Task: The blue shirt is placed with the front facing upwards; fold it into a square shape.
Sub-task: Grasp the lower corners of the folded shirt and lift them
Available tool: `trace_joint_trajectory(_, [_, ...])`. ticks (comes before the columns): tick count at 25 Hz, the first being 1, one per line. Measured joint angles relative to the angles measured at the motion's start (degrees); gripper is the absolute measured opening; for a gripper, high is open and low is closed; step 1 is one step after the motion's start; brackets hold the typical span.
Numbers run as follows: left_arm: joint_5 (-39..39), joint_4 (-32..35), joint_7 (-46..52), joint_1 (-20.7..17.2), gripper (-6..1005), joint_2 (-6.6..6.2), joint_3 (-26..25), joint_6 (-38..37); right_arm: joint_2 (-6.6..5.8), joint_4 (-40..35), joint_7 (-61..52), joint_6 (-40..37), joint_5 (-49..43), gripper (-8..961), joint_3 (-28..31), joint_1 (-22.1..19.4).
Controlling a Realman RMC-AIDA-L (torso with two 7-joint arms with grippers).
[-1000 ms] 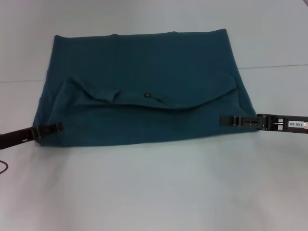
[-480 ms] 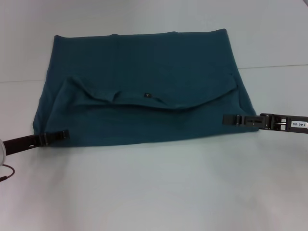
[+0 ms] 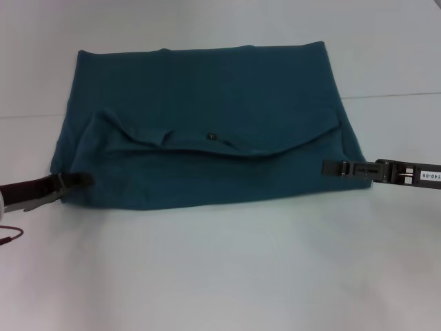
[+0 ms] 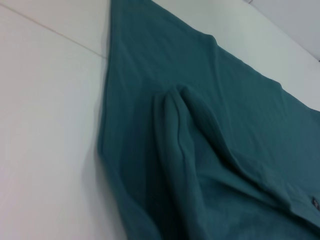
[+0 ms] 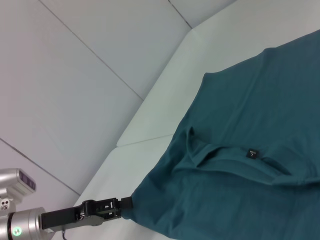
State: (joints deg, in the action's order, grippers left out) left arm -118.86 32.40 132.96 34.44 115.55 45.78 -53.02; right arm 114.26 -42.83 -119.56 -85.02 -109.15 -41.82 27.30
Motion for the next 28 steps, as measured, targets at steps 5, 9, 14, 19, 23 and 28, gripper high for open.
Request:
trace_joint_trajectory(5, [-2.1,-0.2,2.6,0.5,453,-0.4,0.5,0.2,-0.05,0.4,0.0,-0.1,0.0,865,0.3,0.1])
trace_joint_trajectory(9, [-2.8,0.1,3.0,0.7,323,-0.13,0.5,0.3,-0.07,0.4,0.0,-0.2,0.0,865,0.3,0.0])
trace_joint_trajectory(14, [-2.4,0.3,3.7,0.7,227,-0.14,-0.2,-1.1,-0.19,0.4,-0.1,-0.2,0.0,865,0.3,0.0])
trace_joint_trajectory(19, [-2.3,0.2,9.0,1.5,129,-1.79,-1.6,-6.1,-0.69,0.4,-0.3,-0.2,0.0,866,0.2,0.0])
trace_joint_trajectory(23, [-2.3,0.0,9.7,2.0,44,-2.4,-5.0,-8.3,-1.6,0.4,-1.1,1.1,-2.5,866,0.2,0.7])
trace_joint_trajectory(28, [-2.3,-0.1,9.3,2.0,45,-2.45,-5.5,-8.1,-3.79,-0.1,-7.2,3.6,-10.9,866,0.3,3.1])
